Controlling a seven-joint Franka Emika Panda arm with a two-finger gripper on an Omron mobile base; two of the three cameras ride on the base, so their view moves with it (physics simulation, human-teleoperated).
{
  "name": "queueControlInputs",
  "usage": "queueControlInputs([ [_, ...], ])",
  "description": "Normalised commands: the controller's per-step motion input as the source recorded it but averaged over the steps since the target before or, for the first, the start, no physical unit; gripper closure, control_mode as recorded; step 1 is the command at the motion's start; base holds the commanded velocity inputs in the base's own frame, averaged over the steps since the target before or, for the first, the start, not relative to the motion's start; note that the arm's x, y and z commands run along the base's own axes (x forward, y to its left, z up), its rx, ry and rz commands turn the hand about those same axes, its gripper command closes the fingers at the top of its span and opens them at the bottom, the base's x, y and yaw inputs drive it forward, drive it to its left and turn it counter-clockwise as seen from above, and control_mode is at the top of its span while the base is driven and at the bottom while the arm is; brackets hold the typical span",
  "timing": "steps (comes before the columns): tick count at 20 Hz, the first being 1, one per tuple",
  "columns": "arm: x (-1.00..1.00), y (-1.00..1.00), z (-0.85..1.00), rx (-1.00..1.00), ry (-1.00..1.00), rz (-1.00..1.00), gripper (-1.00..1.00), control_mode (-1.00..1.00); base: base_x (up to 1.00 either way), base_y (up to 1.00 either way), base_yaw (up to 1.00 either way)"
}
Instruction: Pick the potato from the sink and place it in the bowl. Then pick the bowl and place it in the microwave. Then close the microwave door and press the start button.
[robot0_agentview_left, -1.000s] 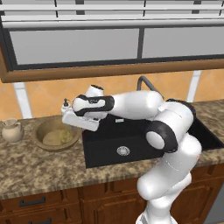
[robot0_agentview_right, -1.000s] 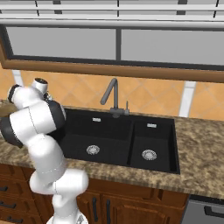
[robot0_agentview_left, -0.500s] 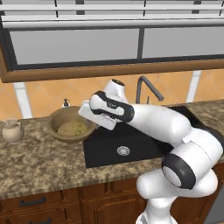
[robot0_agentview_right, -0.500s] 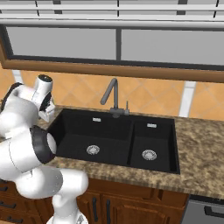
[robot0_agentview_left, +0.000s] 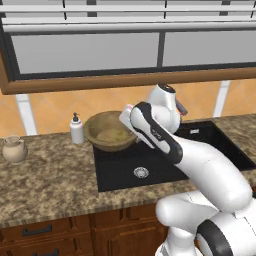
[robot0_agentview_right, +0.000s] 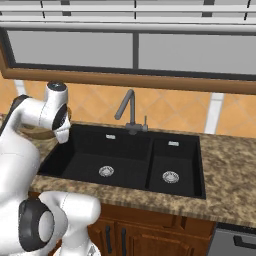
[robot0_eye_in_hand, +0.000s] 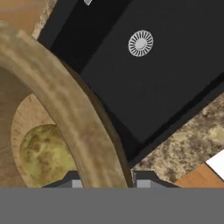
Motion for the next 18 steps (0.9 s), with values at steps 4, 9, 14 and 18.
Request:
queueControlInputs([
  [4, -0.51, -0.88, 0.45, 0.0, 0.0, -0.44, 1.0, -1.0, 0.0, 0.0, 0.0],
  [9, -0.45, -0.73, 0.5, 0.0, 0.0, -0.38, 1.0, -1.0, 0.0, 0.0, 0.0],
  [14, -0.49, -0.7, 0.6, 0.01, 0.0, -0.18, 1.0, -1.0, 0.0, 0.0, 0.0],
  [18, -0.4, -0.52, 0.59, 0.07, 0.06, -0.03, 1.0, -1.0, 0.0, 0.0, 0.0],
])
